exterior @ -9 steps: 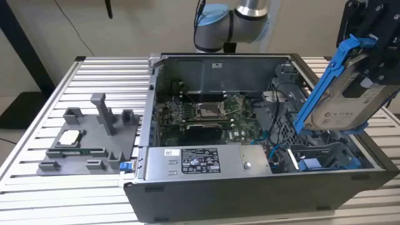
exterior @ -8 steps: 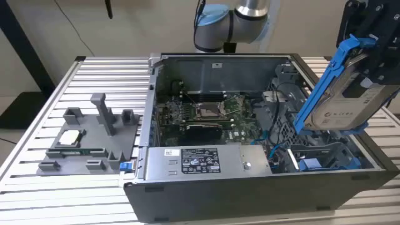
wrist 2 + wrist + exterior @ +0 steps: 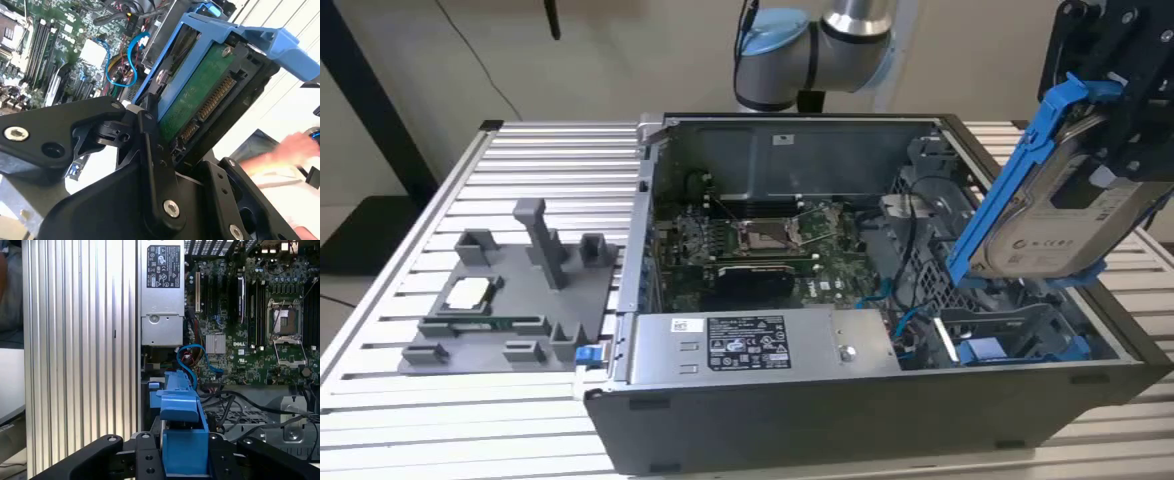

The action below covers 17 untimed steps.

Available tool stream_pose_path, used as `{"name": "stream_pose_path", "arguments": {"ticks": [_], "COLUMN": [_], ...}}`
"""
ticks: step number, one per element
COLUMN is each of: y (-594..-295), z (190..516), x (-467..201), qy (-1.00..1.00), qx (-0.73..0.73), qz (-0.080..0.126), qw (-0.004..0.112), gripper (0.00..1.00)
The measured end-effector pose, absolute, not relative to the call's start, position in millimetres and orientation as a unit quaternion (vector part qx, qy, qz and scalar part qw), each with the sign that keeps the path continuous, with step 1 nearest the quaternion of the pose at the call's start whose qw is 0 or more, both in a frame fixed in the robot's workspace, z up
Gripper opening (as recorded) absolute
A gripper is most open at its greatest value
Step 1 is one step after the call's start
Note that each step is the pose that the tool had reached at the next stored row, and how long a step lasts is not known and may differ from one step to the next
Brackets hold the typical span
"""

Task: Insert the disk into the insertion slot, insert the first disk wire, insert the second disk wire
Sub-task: 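Insert the disk into the insertion slot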

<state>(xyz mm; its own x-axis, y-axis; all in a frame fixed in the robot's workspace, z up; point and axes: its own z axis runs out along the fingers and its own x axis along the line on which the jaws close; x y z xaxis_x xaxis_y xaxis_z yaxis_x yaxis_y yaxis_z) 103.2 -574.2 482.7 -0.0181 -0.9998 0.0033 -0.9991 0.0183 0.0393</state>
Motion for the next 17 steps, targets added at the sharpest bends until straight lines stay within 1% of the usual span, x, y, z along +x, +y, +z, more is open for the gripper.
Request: {"name": "stream_pose_path", "arguments": {"ticks": [5,17], "y": [-574.2,-574.2], "z": [481.0,465.1], "x": [103.2,107.1], "qy": [-0.713,-0.713], "qx": [0.701,0.701], "qz": [-0.013,-0.013], "qw": [0.015,0.015], "gripper": [0.33,0.33]}}
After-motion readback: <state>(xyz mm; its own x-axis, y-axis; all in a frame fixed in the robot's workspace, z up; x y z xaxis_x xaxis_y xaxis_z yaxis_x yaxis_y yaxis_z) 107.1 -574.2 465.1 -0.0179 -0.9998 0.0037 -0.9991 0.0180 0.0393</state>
